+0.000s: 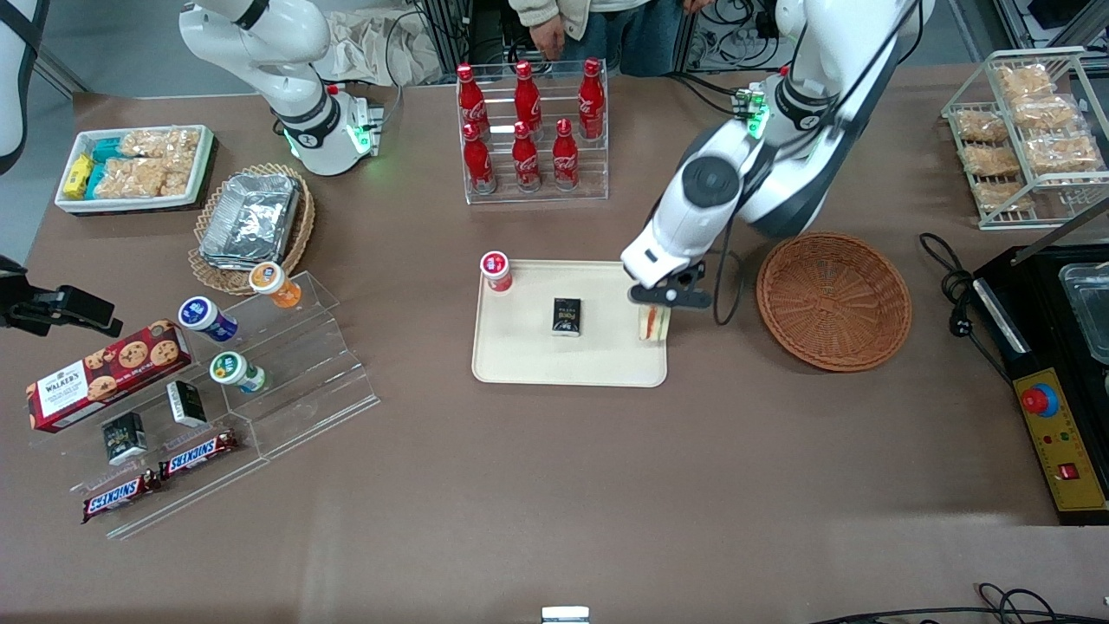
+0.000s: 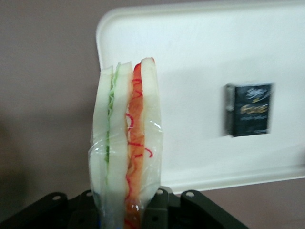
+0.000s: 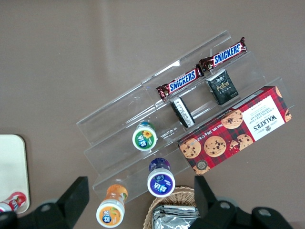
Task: Place sandwich from basket to tray
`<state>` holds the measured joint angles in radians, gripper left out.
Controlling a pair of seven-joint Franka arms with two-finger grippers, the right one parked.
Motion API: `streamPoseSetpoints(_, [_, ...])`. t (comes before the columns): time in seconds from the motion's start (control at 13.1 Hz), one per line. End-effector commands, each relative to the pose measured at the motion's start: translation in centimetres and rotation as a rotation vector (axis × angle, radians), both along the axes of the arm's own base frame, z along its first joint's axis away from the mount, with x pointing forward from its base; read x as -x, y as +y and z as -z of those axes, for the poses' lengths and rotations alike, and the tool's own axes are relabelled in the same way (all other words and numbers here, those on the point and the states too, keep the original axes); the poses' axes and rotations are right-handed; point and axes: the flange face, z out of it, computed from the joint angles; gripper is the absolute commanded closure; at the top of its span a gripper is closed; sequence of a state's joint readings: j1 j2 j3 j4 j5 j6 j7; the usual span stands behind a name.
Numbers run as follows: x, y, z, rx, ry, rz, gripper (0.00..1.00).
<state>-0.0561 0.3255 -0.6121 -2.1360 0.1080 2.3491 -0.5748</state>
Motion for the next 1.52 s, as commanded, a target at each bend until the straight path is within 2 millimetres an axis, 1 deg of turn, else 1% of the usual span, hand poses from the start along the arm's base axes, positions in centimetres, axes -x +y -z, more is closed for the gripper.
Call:
streamPoseSetpoints(0.0, [-0.1, -1.5, 3.0, -0.024, -0.014, 0.022, 1.0])
streamPoseSetpoints(0.15, [1.0, -2.8, 4.2, -0.06, -0.036, 0.016, 1.0])
streamPoseSetpoints(0.3, [1.2, -2.7, 5.7, -0.078, -0.029, 0.026, 1.0])
streamPoseSetpoints(0.38, [1.2, -2.9, 5.8, -0.068, -0.035, 0.028, 0.99])
streamPoseSetpoints(0.46, [1.0, -3.0, 5.7, -0.062, -0.041, 0.032, 0.27])
streamPoseSetpoints(0.53, [0.8, -3.2, 6.0, -0.062, -0.044, 0.034, 0.0])
streamPoseSetpoints(0.61, [0.6, -3.2, 6.3, -0.064, -0.036, 0.013, 0.0])
streamPoseSetpoints(0.76, [0.2, -2.9, 6.0, -0.093, -0.02, 0.034, 0.0])
streamPoseSetpoints(0.91, [-1.3, -3.2, 4.3, -0.088, -0.028, 0.022, 0.0])
streamPoseSetpoints(0.99, [-2.0, -3.8, 2.5, -0.067, -0.042, -0.012, 0.0])
streamPoseSetpoints(1.07, [-2.2, -5.0, -1.4, -0.042, -0.049, -0.041, 0.0])
streamPoseSetpoints(1.14, [-3.2, -5.7, -5.8, -0.03, -0.057, -0.079, 0.0])
streamPoseSetpoints(1.3, [-5.4, -4.9, -14.6, -0.088, -0.01, -0.124, 0.0])
streamPoseSetpoints(1.37, [-6.3, -3.8, -18.3, -0.129, 0.015, -0.127, 0.0])
streamPoseSetpoints(1.45, [-7.0, -2.7, -21.1, -0.141, 0.02, -0.098, 0.0])
